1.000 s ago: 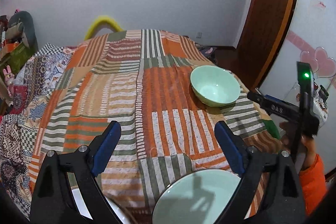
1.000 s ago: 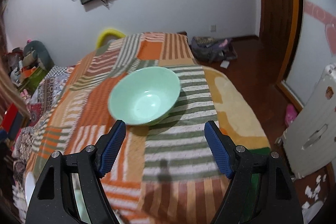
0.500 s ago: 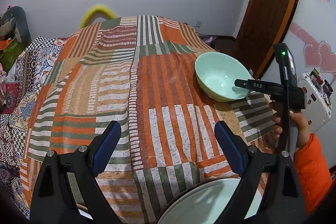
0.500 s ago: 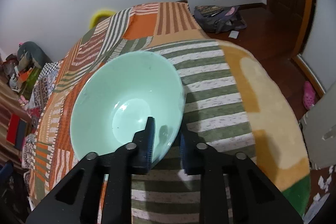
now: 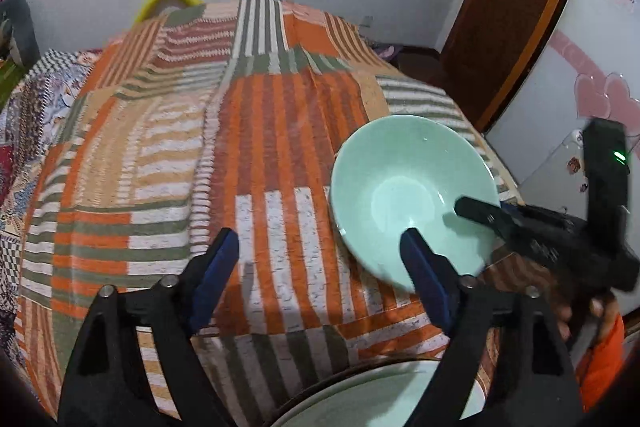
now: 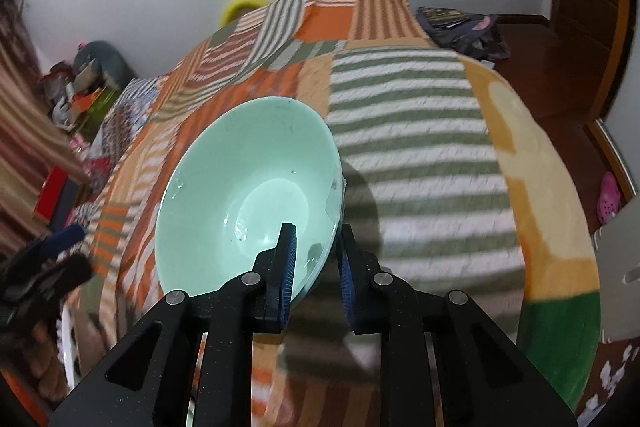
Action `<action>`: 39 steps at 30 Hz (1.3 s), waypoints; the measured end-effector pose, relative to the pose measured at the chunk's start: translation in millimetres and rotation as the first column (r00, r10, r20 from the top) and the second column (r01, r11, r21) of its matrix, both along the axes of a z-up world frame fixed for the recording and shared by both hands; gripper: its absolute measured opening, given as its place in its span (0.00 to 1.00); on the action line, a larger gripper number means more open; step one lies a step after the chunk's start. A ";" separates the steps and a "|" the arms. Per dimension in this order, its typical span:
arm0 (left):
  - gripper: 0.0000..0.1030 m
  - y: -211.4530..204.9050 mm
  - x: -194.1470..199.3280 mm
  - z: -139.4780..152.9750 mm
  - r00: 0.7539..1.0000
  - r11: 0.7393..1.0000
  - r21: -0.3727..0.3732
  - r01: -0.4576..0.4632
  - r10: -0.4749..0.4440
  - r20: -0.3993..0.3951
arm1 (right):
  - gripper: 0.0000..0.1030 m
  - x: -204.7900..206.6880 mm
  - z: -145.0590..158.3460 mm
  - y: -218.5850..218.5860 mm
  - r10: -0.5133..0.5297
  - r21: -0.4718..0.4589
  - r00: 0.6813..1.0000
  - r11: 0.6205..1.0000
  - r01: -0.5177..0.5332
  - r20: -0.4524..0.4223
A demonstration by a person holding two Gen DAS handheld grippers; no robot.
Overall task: Organize plates and bowls
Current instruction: 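Lift the mint green bowl and carry it toward the nested bowls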
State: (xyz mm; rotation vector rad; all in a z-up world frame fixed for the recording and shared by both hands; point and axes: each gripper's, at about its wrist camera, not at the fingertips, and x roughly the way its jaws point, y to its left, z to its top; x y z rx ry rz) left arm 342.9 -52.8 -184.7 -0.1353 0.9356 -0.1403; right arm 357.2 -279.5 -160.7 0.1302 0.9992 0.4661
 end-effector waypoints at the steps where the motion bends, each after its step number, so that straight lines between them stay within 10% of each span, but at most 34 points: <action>1: 0.72 -2.1 4.1 -5.5 1.000 1.000 -0.009 0.006 -0.006 -0.022 | 0.18 -4.8 -0.6 0.0 0.009 0.002 1.000 1.000 -0.009 -0.003; 12: 0.11 -17.0 22.1 -45.3 0.982 0.989 -0.118 0.094 -0.112 -0.154 | 0.18 -13.9 -9.8 3.7 0.014 0.002 1.000 1.000 -0.014 -0.001; 39: 0.12 17.1 -88.4 48.2 0.999 0.996 -0.084 0.043 -0.041 0.022 | 0.17 -80.1 60.3 39.3 0.040 0.007 0.989 0.999 -0.041 0.144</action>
